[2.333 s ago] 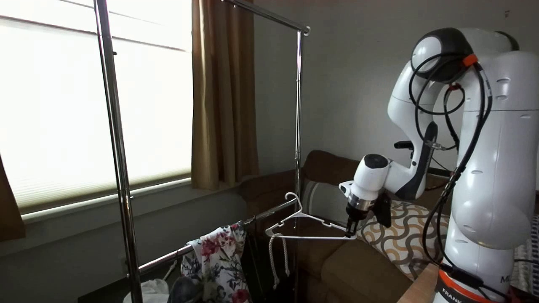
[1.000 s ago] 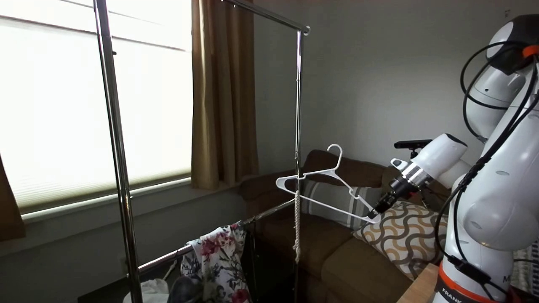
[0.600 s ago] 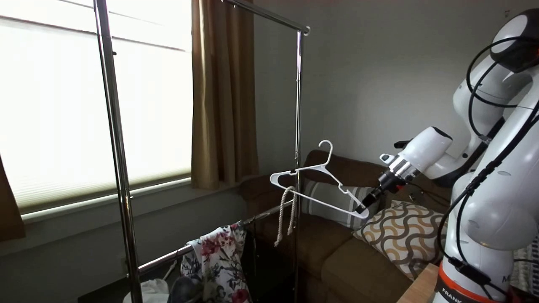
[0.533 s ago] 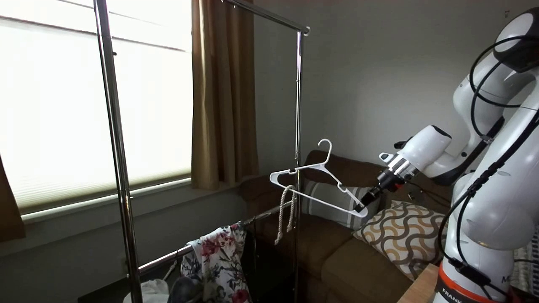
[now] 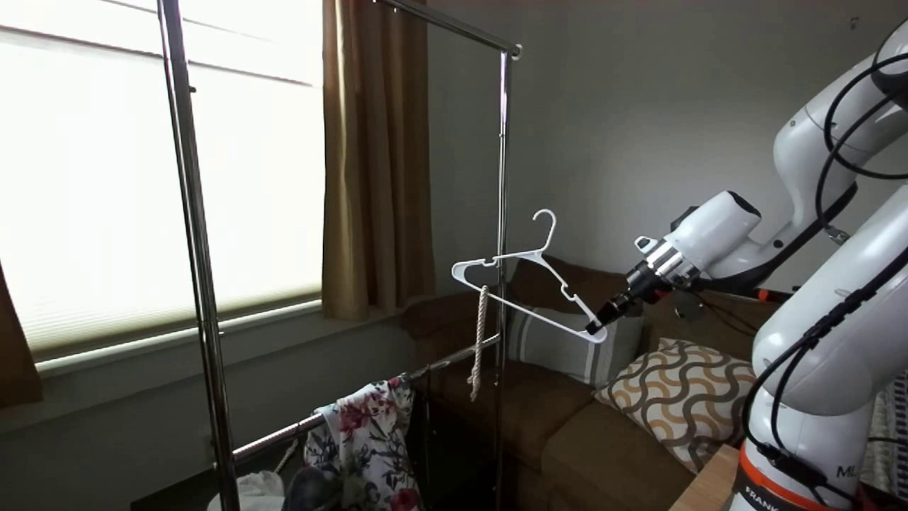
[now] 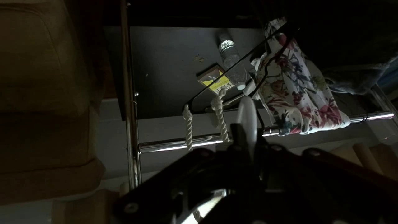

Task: Move the white hanger to the upper rail

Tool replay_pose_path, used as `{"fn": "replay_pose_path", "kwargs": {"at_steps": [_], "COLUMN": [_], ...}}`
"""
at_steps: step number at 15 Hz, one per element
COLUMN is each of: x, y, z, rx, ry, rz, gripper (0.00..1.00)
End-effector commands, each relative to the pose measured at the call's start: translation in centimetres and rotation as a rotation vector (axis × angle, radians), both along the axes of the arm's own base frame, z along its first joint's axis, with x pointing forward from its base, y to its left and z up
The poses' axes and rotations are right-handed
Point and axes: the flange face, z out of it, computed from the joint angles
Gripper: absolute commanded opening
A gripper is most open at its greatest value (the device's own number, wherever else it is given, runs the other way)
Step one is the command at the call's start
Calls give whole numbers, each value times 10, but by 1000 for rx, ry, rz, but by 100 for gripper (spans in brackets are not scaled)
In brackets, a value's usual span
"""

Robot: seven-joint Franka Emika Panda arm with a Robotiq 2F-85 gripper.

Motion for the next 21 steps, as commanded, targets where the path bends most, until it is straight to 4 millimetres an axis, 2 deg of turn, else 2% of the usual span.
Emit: {"fn": "replay_pose_path", "kwargs": {"at_steps": [1, 3, 6, 7, 10, 12, 14, 15, 17, 18, 19, 21], "x": [2, -2, -19, -12, -20, -34, -50, -33, -44, -47, -46, -47], "y": [13, 22, 37, 38, 60, 70, 74, 70, 75, 75, 78, 75], "z": [14, 35, 67, 68, 116, 156, 205, 168, 201, 207, 206, 229], "rx": [-2, -84, -226, -251, -354, -371, -307, -322, -320, -322, -280, -308], "ry": [-34, -73, -74, -79, -88, -67, -120, -73, -118, -134, -108, -128], "rz": [-30, -36, -28, -18, -41, -40, -23, -6, -12, -19, 3, 35], "gripper": [2, 2, 2, 2, 2, 2, 2, 7, 7, 7, 2, 2]}}
